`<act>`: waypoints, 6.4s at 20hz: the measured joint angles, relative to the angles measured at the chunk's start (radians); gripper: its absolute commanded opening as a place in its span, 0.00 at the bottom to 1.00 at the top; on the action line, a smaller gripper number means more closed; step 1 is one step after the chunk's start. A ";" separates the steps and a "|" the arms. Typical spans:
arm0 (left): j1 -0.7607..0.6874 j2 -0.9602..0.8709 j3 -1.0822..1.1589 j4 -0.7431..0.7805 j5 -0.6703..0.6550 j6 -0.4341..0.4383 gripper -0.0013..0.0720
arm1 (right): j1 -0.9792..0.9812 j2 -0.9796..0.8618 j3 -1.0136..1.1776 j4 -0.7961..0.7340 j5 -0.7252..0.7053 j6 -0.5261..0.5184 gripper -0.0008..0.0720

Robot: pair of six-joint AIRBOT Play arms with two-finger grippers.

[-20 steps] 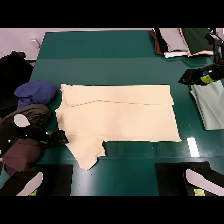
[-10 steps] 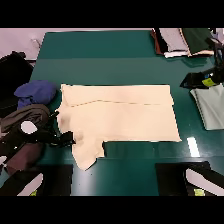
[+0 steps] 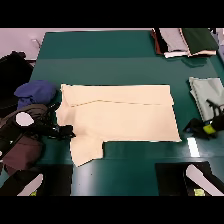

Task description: Fold the shirts.

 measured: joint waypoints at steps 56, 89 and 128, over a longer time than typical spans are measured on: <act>-0.068 -0.700 0.981 0.122 0.071 0.033 0.05 | 0.126 -0.661 0.447 0.560 -0.129 -0.204 0.60; -0.110 -0.879 1.449 0.248 0.025 -0.047 0.05 | 1.003 -0.653 1.226 0.653 -0.312 -0.076 0.35; -0.254 -0.729 1.485 0.282 -0.021 0.001 0.05 | 0.757 -0.868 1.075 0.562 -0.385 -0.063 0.04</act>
